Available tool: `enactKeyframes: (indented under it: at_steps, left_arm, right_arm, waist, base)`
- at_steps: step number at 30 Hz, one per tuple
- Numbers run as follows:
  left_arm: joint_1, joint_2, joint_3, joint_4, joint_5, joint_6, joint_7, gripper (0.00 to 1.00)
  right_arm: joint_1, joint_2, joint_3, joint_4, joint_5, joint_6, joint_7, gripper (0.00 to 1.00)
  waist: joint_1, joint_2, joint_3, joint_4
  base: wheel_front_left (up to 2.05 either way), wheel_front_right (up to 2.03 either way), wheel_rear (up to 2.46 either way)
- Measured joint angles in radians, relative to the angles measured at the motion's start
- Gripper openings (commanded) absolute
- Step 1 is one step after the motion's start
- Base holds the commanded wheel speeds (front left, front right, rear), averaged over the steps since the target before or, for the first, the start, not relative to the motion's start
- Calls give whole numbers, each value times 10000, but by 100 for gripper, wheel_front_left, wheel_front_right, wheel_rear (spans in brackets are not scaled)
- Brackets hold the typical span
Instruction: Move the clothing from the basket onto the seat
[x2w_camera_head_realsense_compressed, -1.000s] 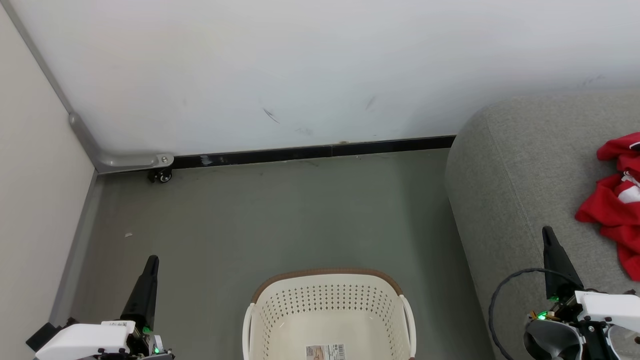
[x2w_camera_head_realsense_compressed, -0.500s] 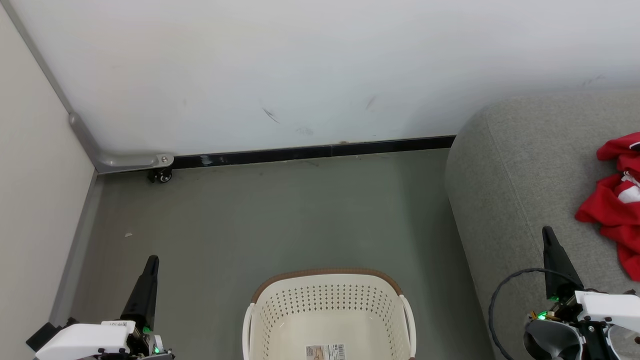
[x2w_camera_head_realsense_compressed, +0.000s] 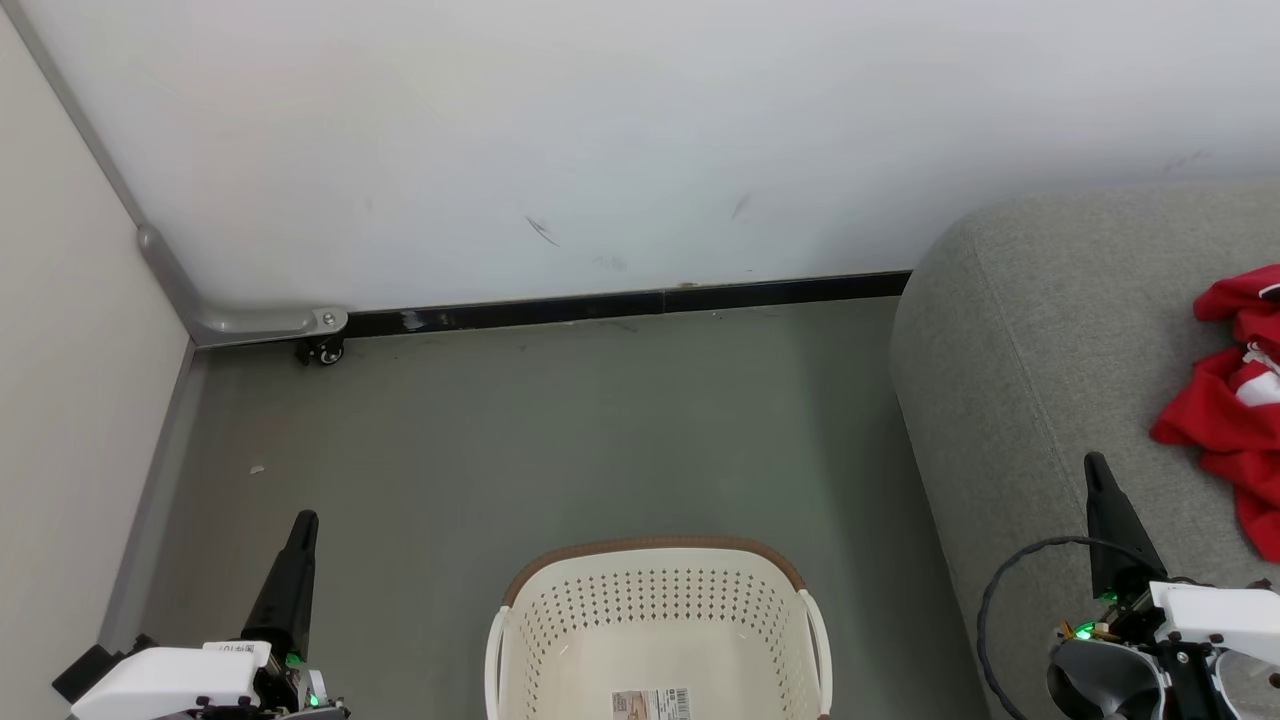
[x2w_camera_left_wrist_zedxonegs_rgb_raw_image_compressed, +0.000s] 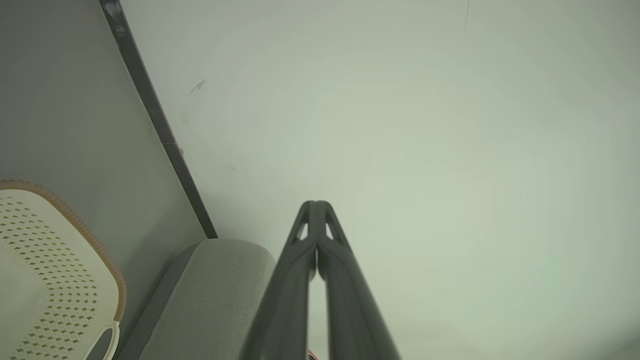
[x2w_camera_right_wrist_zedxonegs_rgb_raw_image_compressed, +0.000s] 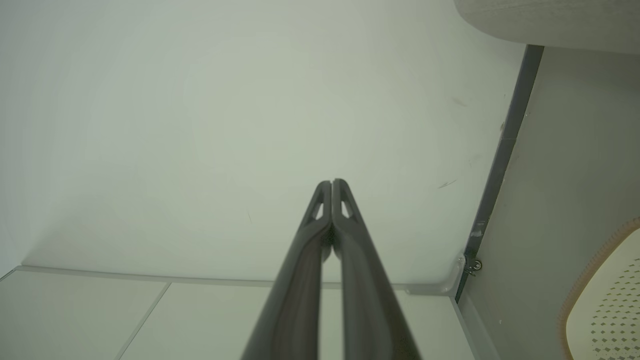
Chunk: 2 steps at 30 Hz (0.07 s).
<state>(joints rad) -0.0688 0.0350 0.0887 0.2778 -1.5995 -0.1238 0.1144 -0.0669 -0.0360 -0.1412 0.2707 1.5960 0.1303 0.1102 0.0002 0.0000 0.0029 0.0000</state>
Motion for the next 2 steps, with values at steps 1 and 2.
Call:
enactKeyframes:
  at_steps: [1, 2]
  left_arm:
    - [0, 0, 0, 0, 0, 0, -2, 0]
    - [0, 0, 0, 0, 0, 0, 0, 0]
  right_arm:
    - [0, 0, 0, 0, 0, 0, 0, 0]
    - [0, 0, 0, 0, 2, 0, 0, 0]
  waist:
    - [0, 0, 0, 0]
    - [0, 0, 0, 0]
  base:
    - [0, 0, 0]
    - [0, 0, 0]
